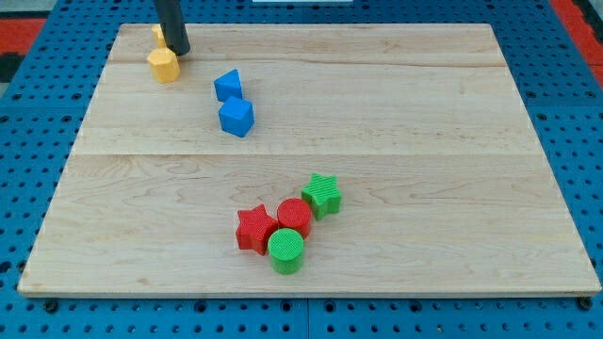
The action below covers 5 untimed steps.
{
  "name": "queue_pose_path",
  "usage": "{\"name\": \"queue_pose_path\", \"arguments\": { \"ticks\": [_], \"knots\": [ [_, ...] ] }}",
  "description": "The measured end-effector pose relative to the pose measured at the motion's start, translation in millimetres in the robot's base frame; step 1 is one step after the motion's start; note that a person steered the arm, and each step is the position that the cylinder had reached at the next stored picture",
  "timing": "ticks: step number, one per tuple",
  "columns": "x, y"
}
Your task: Move the yellow heart to the top left corner
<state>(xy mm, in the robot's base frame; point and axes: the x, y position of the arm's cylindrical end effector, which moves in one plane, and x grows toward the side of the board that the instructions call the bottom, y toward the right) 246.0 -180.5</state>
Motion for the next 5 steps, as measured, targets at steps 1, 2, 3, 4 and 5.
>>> {"name": "queue_pose_path", "arguments": {
  "ticks": [1,2,3,4,5],
  "knots": [
    [-10,-6],
    [-11,-24],
    [-16,-10],
    [-30,0],
    [-31,-29]
  ]
}}
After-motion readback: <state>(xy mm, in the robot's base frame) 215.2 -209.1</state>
